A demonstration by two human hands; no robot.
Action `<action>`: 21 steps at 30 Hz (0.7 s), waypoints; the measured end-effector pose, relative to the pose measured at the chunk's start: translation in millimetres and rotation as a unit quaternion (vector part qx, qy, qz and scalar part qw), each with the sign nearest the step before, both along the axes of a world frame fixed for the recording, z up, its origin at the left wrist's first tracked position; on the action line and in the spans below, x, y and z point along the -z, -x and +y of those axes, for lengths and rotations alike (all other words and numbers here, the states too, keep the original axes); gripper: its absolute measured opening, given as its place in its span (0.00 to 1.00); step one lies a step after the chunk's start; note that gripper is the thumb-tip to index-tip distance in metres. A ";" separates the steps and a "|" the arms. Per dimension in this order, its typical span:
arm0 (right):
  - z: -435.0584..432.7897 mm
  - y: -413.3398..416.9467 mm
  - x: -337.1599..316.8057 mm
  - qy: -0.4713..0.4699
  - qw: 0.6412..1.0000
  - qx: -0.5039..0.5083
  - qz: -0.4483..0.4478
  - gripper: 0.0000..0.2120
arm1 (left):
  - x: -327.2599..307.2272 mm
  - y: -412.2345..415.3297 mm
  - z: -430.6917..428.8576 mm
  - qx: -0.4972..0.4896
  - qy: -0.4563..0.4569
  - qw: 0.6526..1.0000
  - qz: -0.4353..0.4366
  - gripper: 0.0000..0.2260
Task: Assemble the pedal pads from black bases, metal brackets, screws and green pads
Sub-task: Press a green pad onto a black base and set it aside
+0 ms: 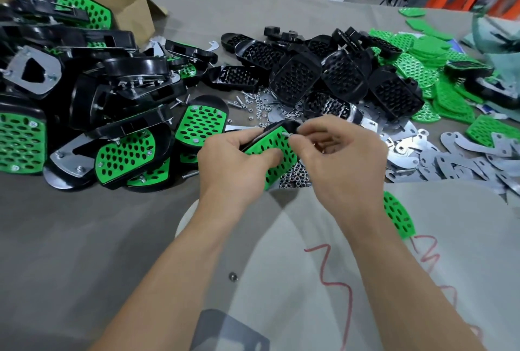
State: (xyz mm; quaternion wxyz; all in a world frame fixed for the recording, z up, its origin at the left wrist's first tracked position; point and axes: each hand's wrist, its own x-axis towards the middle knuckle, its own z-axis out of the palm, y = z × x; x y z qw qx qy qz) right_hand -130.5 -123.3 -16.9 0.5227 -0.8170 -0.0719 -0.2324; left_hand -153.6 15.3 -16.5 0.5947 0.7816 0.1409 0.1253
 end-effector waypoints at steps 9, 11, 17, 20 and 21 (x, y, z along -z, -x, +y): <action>-4.6 -4.3 6.2 0.027 0.996 -0.040 0.072 0.01 | -0.9 6.7 -8.2 0.002 -0.082 0.995 -0.048 0.20; -3.8 -3.1 5.6 0.007 0.996 -0.028 0.084 0.03 | 0.9 8.0 -10.2 0.014 -0.105 0.992 -0.073 0.16; -17.8 -7.2 -1.8 -0.093 0.989 -0.026 0.113 0.18 | -2.7 5.3 -4.8 0.068 0.035 0.994 -0.076 0.16; -19.4 -11.3 -4.0 -0.172 0.952 -0.147 0.204 0.15 | -7.7 6.6 -4.0 0.104 0.104 0.988 -0.055 0.16; -18.2 -12.1 -4.3 -0.170 0.950 -0.162 0.204 0.10 | -8.2 6.5 -5.0 0.106 0.106 0.988 -0.048 0.16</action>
